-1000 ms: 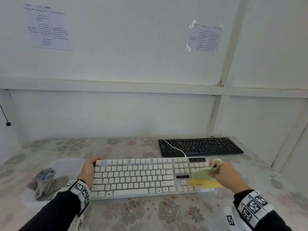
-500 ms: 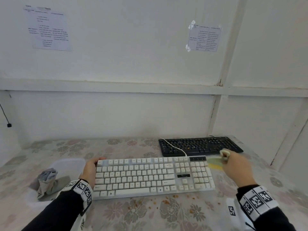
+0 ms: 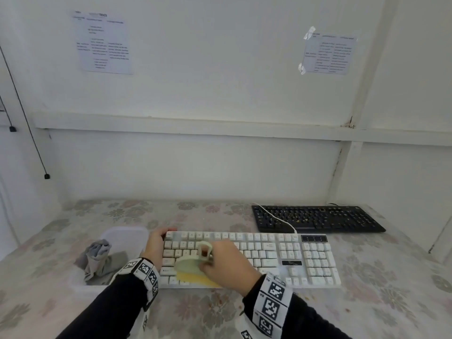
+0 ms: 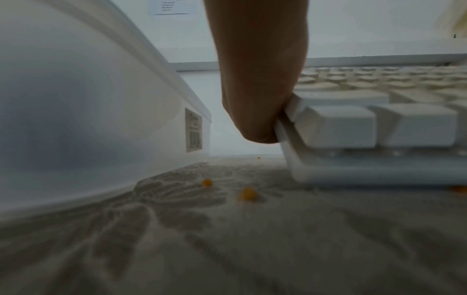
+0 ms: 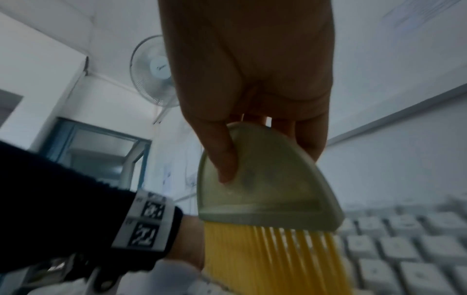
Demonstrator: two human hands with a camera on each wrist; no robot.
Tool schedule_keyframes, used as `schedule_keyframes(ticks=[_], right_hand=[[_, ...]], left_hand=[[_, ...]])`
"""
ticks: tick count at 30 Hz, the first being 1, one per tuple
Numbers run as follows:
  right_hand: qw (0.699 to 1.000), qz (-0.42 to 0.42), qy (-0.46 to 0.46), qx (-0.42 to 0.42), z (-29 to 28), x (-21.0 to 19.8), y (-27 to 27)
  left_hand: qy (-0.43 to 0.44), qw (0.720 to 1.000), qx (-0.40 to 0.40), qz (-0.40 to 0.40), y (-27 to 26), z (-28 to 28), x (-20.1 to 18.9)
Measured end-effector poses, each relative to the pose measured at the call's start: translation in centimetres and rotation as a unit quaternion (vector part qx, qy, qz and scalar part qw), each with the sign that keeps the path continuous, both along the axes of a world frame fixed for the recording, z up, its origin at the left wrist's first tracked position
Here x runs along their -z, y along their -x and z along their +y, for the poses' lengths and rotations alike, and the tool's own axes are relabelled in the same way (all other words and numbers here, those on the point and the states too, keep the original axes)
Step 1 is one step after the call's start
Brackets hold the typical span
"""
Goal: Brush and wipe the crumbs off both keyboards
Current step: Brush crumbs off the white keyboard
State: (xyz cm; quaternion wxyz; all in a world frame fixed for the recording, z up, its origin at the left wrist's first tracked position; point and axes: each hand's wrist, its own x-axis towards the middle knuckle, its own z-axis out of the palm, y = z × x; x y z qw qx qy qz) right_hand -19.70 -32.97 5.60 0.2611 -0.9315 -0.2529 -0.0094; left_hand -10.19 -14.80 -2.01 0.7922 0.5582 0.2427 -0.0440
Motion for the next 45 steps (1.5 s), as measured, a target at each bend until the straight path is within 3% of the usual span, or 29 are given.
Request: schedule_keyframes(ticks=[7, 13, 23, 32, 36, 45], right_hand=[[0.997, -0.031, 0.036, -0.063, 2.4, 1.5, -0.5], [0.997, -0.032, 0.057, -0.031, 1.0, 2.5, -0.7], [0.991, 0.013, 0.064, 0.114, -9.3, 2.4, -0.5], [0.959, 0.024, 0.055, 0.277, -21.1, 2.4, 1.0], [0.941, 0.019, 0.044, 0.335, -23.4, 1.5, 1.2], [0.926, 0.027, 0.104, 0.362, -24.2, 0.5, 1.1]], left_hand=[[0.008, 1.000, 0.013, 0.002, -0.3, 0.0, 0.3], [0.018, 0.999, 0.025, 0.016, -0.6, 0.2, 0.4], [-0.006, 1.000, 0.018, 0.011, -0.7, 0.5, 0.7], [-0.022, 0.999, 0.025, 0.008, -1.1, 0.6, 1.1], [-0.015, 0.999, 0.037, 0.005, -1.2, 0.4, 1.3], [-0.024, 0.999, 0.041, -0.001, -1.4, 0.5, 1.2]])
